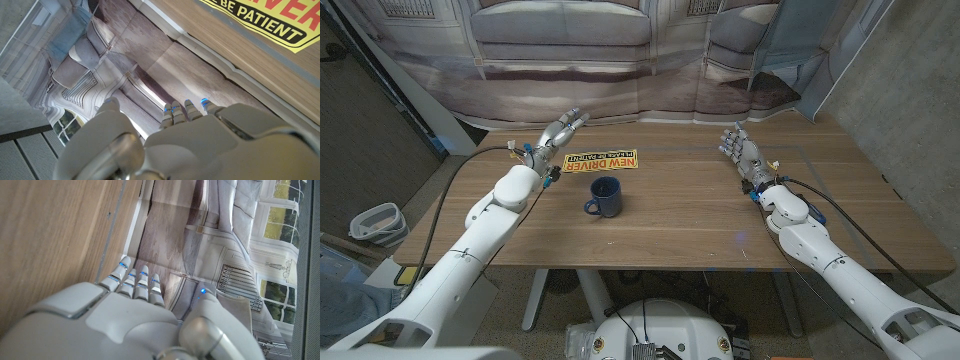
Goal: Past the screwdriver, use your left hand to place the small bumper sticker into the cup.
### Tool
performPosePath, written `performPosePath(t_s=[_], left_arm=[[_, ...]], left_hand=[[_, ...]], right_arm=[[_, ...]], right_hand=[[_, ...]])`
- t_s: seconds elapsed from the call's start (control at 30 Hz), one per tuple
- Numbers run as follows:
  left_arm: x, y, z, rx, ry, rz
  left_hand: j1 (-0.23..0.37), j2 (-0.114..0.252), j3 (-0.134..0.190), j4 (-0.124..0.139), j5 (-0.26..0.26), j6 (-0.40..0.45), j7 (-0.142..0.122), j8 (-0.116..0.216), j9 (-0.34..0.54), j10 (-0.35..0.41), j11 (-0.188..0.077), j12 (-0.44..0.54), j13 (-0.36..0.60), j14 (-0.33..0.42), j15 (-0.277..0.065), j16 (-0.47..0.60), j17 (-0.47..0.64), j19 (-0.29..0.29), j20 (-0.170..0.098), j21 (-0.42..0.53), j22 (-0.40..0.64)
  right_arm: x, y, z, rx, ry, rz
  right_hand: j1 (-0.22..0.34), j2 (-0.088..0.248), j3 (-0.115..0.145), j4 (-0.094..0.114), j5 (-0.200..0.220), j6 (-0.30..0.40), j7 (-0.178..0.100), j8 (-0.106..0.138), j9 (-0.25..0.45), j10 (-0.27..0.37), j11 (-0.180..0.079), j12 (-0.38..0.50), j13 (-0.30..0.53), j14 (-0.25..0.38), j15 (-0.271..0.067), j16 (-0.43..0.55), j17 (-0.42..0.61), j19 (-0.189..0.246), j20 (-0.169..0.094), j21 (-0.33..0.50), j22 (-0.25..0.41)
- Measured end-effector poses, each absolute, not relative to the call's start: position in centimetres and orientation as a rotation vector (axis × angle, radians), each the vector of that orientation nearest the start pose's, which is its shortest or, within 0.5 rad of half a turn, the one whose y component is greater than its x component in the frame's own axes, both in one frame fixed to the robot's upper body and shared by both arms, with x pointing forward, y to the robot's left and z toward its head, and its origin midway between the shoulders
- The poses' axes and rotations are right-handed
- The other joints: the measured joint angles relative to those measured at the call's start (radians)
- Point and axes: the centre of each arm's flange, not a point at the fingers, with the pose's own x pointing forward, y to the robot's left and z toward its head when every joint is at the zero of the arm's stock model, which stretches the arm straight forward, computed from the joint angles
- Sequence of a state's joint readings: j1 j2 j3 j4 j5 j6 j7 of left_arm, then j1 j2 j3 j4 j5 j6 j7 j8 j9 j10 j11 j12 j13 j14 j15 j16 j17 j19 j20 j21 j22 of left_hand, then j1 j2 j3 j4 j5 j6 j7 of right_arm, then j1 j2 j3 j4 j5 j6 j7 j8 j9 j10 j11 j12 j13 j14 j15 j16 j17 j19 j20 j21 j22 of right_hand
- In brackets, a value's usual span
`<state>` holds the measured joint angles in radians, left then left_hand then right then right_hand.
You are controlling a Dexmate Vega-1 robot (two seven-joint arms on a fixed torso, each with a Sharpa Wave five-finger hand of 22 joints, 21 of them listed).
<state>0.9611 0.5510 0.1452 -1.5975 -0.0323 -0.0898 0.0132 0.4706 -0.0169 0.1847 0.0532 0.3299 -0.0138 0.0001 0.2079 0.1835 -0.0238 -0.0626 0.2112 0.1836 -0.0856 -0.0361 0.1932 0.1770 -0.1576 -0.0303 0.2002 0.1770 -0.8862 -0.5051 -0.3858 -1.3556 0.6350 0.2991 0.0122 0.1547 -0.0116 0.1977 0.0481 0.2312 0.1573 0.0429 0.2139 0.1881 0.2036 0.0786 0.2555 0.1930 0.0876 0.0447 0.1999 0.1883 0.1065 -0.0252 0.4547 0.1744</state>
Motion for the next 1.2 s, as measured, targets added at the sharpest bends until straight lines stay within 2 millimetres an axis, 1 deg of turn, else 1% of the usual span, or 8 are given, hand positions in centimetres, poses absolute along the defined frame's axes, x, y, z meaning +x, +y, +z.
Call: performPosePath(t_s=[0.13, 0.57, 0.6, 0.67, 0.77, 0.83, 0.9, 1.2], left_arm=[[60.16, 31.95, 2.58, 0.560, -0.662, 0.002], [60.18, 31.96, 2.44, 0.609, -0.629, 0.009], [60.19, 31.95, 2.40, 0.616, -0.623, 0.012], [60.18, 31.92, 2.40, 0.624, -0.620, 0.014], [60.15, 31.69, 2.32, 0.636, -0.619, 0.017], [60.12, 31.82, 2.37, 0.655, -0.624, 0.049], [60.11, 31.82, 2.38, 0.663, -0.626, 0.063], [60.21, 31.81, 2.26, 0.691, -0.625, 0.096]], left_hand=[[0.000, 0.000, 0.001, -0.007, 0.000, 0.000, 0.000, 0.000, 0.000, 0.000, 0.000, 0.000, 0.000, 0.000, 0.000, 0.000, 0.000, 0.000, 0.000, 0.000, 0.000], [0.005, 0.005, 0.001, -0.007, 0.000, 0.000, 0.000, 0.000, 0.000, 0.000, 0.000, -0.004, 0.000, 0.000, 0.000, -0.005, 0.000, 0.000, 0.000, 0.000, 0.000], [0.011, 0.000, 0.001, -0.007, 0.000, -0.003, -0.002, 0.000, 0.000, 0.000, 0.000, -0.004, 0.000, 0.000, 0.000, -0.005, 0.000, 0.000, 0.000, 0.000, 0.000], [0.015, 0.004, 0.004, -0.009, 0.000, -0.004, -0.004, 0.000, 0.000, -0.002, -0.002, -0.004, 0.000, 0.000, 0.000, -0.005, 0.000, 0.000, 0.000, 0.000, 0.000], [0.015, 0.004, 0.001, -0.013, 0.000, -0.004, -0.004, 0.000, 0.000, -0.002, -0.002, -0.004, 0.000, 0.000, 0.000, -0.005, 0.000, 0.000, 0.000, 0.000, 0.000], [0.022, 0.004, 0.000, -0.014, 0.000, 0.003, -0.011, 0.000, 0.000, -0.002, -0.002, -0.004, 0.000, 0.000, 0.000, -0.005, 0.000, 0.000, 0.000, 0.000, 0.000], [0.022, 0.004, 0.001, -0.014, 0.004, 0.010, -0.013, 0.000, 0.000, 0.003, -0.008, -0.004, 0.000, 0.004, 0.004, -0.005, 0.000, 0.000, 0.000, 0.000, 0.000], [0.032, 0.005, 0.004, -0.018, 0.007, 0.018, -0.007, 0.000, 0.000, 0.005, -0.009, -0.004, 0.000, 0.015, 0.000, -0.005, 0.000, 0.000, 0.000, 0.000, 0.000]], right_arm=[[64.15, -26.98, -4.19, 0.041, -0.594, 0.236], [63.96, -27.08, -4.00, 0.034, -0.597, 0.240], [63.96, -27.08, -3.98, 0.034, -0.596, 0.241], [63.98, -27.08, -4.01, 0.033, -0.594, 0.241], [63.99, -27.07, -4.03, 0.032, -0.593, 0.242], [64.02, -27.06, -4.08, 0.031, -0.591, 0.243], [64.08, -27.03, -4.14, 0.032, -0.590, 0.244], [64.19, -26.87, -4.34, 0.035, -0.585, 0.246]], right_hand=[[0.000, 0.000, 0.000, 0.000, 0.000, 0.000, 0.000, 0.000, 0.000, 0.000, 0.000, 0.000, 0.000, 0.000, 0.000, 0.000, 0.000, 0.000, 0.000, 0.000, 0.000], [0.000, 0.000, -0.003, -0.003, 0.000, 0.000, 0.000, 0.000, 0.000, 0.000, 0.000, 0.000, 0.000, 0.004, -0.004, 0.000, 0.000, 0.004, -0.004, -0.004, 0.000], [0.000, 0.000, -0.003, -0.003, -0.001, 0.000, 0.000, 0.000, 0.000, 0.000, 0.000, 0.000, 0.000, 0.004, -0.004, 0.000, 0.000, 0.004, -0.004, -0.004, 0.000], [0.000, 0.000, -0.003, -0.003, -0.007, 0.000, 0.000, -0.007, 0.000, 0.000, 0.000, 0.000, 0.000, 0.004, -0.004, 0.000, 0.000, 0.004, -0.004, -0.008, 0.000], [0.000, 0.000, -0.003, -0.003, -0.007, 0.000, 0.000, -0.008, 0.000, 0.000, 0.000, 0.000, 0.000, 0.003, -0.004, 0.000, 0.000, 0.004, -0.004, -0.008, 0.000], [0.000, 0.000, -0.003, -0.003, -0.007, 0.000, 0.000, -0.008, 0.000, 0.000, 0.000, 0.000, 0.000, 0.003, -0.004, 0.000, 0.000, 0.006, -0.001, -0.008, 0.000], [0.000, 0.000, -0.003, -0.003, -0.007, 0.000, 0.000, -0.008, 0.000, 0.000, 0.000, 0.000, 0.000, 0.003, -0.004, 0.000, 0.000, 0.007, 0.000, -0.008, 0.000], [0.000, 0.000, -0.007, -0.007, -0.007, 0.000, 0.000, -0.008, 0.000, 0.000, 0.000, 0.000, 0.000, 0.007, 0.000, 0.000, 0.000, 0.007, 0.000, -0.012, 0.000]])
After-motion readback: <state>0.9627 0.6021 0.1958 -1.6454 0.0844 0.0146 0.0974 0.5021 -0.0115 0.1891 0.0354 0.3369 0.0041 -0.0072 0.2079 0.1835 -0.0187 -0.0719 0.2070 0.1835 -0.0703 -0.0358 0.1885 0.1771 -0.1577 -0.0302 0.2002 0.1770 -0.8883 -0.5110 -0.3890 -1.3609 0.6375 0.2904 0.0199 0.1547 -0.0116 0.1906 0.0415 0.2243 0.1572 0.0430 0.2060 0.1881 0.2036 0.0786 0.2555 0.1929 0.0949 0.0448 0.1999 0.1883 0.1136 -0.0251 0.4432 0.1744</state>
